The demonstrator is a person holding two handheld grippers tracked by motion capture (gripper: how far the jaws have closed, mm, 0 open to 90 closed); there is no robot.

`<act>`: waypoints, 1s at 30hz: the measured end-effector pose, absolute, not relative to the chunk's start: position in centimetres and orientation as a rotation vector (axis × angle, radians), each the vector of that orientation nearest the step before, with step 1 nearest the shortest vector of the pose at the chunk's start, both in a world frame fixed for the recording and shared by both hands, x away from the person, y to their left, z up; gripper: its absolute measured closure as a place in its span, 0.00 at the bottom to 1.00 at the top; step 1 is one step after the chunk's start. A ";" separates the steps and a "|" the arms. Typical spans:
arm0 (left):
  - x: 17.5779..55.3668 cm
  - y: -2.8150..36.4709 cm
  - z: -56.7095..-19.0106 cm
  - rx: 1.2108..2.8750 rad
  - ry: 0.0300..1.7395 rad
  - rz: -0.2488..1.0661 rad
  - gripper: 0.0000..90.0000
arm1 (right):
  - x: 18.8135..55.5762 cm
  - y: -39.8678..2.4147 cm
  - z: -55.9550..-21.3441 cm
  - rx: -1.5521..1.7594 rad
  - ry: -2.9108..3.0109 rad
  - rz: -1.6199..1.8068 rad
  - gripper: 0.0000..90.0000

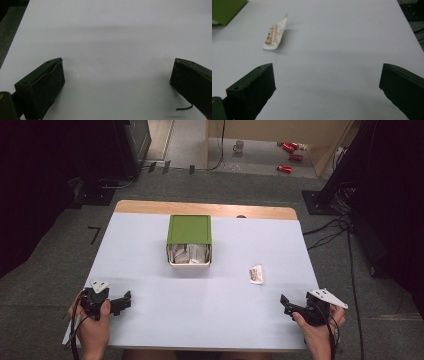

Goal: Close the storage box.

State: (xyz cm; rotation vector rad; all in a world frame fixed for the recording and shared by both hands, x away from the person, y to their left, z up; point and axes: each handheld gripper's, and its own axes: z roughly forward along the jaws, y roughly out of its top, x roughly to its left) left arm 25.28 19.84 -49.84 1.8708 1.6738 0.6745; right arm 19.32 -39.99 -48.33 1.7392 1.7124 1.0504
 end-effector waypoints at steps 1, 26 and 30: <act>25.3 19.8 -49.8 1.872 1.673 0.674 0.00 | 19.1 -40.2 -48.5 1.744 1.712 1.034 0.00; 25.3 19.8 -49.8 1.872 1.673 0.674 0.00 | 18.2 -40.1 -50.7 1.713 1.778 0.775 0.00; 25.3 19.8 -49.8 1.872 1.673 0.675 0.00 | 18.2 -40.1 -50.7 1.712 1.777 0.774 0.00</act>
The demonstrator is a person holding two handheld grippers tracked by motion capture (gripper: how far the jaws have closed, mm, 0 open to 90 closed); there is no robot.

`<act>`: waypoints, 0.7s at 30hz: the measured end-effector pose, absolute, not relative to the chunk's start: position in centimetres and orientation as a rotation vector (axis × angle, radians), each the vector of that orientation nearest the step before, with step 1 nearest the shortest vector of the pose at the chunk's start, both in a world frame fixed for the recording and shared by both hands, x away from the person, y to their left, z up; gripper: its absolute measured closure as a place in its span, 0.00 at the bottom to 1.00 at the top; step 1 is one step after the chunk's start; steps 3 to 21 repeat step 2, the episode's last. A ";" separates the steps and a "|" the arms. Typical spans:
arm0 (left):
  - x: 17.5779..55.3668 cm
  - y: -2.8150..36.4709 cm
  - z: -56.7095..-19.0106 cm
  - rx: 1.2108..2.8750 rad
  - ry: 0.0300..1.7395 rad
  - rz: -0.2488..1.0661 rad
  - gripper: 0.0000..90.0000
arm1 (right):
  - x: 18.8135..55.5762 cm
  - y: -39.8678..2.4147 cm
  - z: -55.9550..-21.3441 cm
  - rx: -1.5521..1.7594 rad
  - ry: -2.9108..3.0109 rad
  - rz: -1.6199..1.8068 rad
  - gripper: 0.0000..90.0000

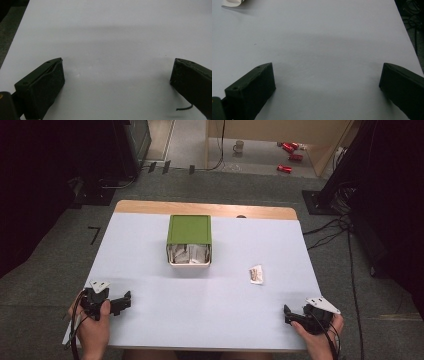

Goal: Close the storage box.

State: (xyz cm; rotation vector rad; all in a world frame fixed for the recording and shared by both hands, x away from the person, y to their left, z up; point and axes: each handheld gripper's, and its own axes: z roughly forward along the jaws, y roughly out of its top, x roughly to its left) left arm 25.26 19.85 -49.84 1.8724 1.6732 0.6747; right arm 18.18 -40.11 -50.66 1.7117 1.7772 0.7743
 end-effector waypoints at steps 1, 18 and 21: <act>25.3 19.9 -49.8 1.873 1.674 0.674 0.00 | 18.2 -40.1 -50.7 1.712 1.777 0.774 0.00; 25.3 19.9 -49.8 1.873 1.673 0.674 0.00 | 18.2 -40.1 -50.7 1.712 1.778 0.775 0.00; 25.3 19.9 -49.8 1.873 1.673 0.674 0.00 | 18.2 -40.1 -50.7 1.712 1.778 0.775 0.00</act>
